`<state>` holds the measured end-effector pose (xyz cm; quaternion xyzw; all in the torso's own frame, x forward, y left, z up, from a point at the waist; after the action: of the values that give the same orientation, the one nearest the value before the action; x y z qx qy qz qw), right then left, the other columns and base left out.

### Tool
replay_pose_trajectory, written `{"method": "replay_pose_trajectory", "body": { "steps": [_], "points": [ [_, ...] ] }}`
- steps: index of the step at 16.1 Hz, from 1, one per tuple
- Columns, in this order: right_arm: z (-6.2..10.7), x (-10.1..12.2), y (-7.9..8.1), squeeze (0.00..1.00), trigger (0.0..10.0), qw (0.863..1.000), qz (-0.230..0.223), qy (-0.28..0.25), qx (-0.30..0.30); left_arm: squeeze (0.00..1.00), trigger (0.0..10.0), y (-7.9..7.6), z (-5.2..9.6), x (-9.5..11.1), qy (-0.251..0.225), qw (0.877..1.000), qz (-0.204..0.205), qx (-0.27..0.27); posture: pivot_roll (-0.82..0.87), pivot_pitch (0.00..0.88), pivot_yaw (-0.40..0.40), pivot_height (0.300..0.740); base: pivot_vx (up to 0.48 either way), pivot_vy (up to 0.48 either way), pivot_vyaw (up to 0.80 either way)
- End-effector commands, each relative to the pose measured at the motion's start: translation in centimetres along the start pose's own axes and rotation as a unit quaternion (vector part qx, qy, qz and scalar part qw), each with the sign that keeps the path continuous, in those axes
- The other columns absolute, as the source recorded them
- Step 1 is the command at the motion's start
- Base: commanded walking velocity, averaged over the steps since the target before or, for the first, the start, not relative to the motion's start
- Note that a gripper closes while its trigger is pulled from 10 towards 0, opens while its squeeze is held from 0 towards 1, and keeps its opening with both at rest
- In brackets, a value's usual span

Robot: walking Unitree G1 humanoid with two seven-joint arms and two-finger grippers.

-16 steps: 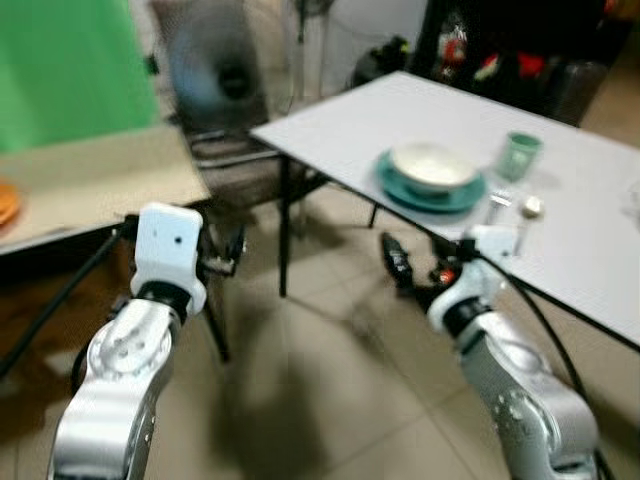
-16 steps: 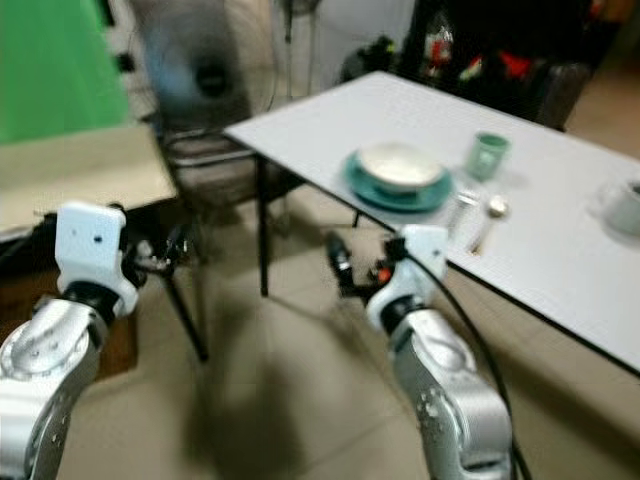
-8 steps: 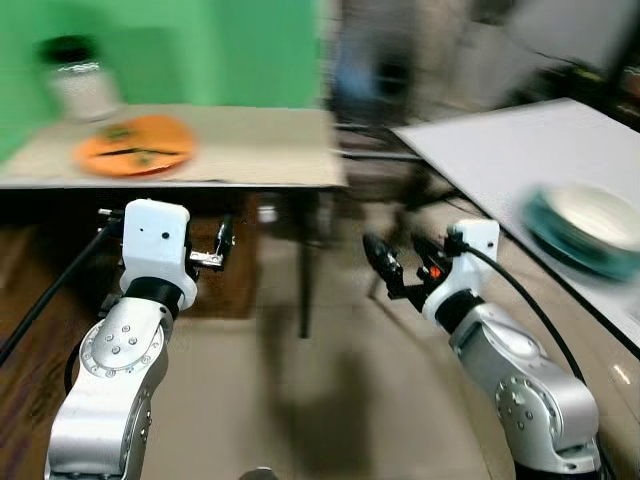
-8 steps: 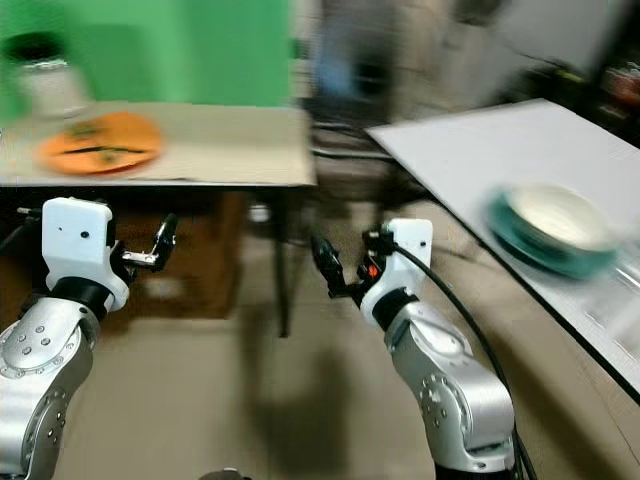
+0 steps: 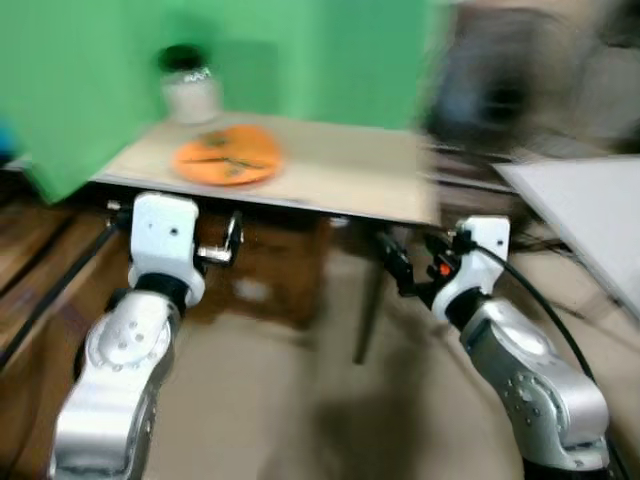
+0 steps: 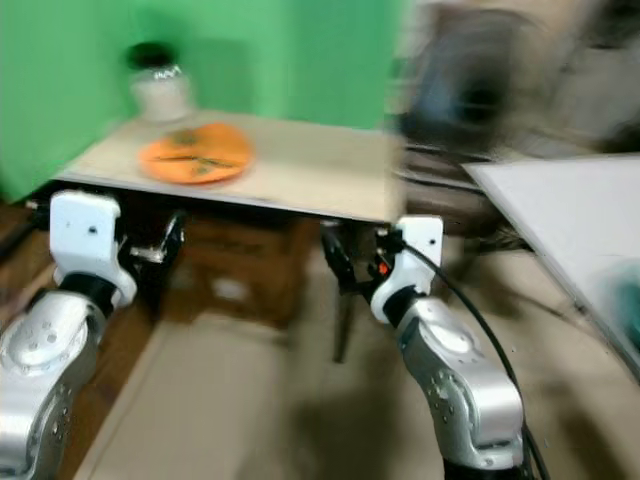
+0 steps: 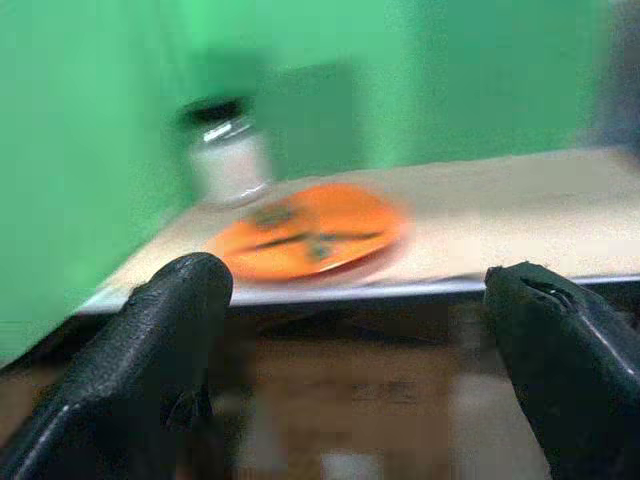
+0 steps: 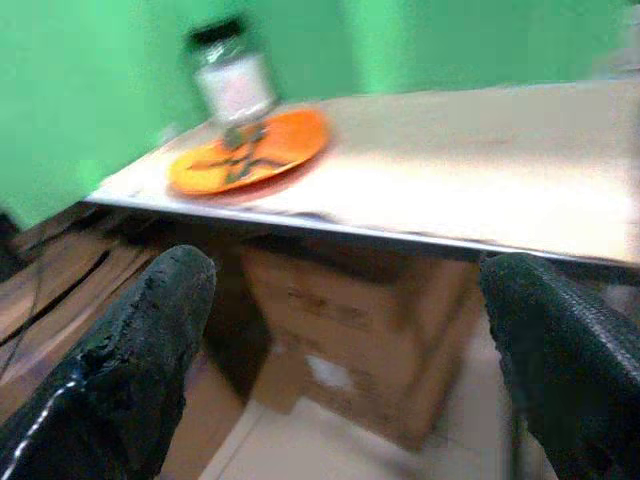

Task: Setting the table

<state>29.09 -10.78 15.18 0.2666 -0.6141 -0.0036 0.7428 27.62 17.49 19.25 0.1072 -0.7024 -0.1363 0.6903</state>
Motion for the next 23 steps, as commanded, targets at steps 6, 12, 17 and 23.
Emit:
{"method": "replay_pose_trajectory", "body": {
  "steps": [6, 12, 17, 23],
  "points": [
    [0.2, 1.2, -1.0, 1.00, 10.0, 0.996, 0.048, -0.050, -0.048, 0.00, 10.0, -0.3, 0.0, -0.3, 0.005, 1.000, -0.003, -0.012, -0.03, 0.000, -0.026, 0.740, 0.285, 0.000, 0.00],
    [1.9, 0.4, -4.5, 0.75, 10.0, 0.986, 0.097, -0.076, -0.112, 0.00, 10.0, -0.5, 0.6, -1.5, -0.003, 0.999, -0.002, -0.036, -0.04, 0.000, -0.021, 0.740, 0.278, 0.000, 0.00],
    [2.1, -0.5, -4.3, 0.00, 10.0, 0.988, 0.090, -0.070, -0.107, 0.00, 10.0, -0.2, 1.0, -2.2, -0.001, 0.999, 0.010, -0.030, -0.04, 0.000, -0.020, 0.740, 0.280, 0.000, 0.00],
    [1.8, -0.9, -3.5, 0.00, 10.0, 0.990, 0.098, -0.055, -0.085, 0.00, 10.0, -0.4, 1.1, -2.3, -0.004, 0.999, 0.010, -0.033, -0.04, 0.000, -0.029, 0.740, 0.296, 0.000, 0.27]
  ]
}}
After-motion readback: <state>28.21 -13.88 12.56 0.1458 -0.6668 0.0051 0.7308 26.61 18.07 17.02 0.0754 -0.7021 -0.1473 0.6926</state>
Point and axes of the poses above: a point about 5 cm out from each wrist's last joint towards the gripper, its own z axis pointing back from the gripper into the wrist, its own x axis along the axis of the wrist's last joint, y = z × x, the point moved 3 cm from there along -z, pointing out of the wrist towards the gripper, and after that the axes turned 7 degrees about -z, right-handed, at the moved point
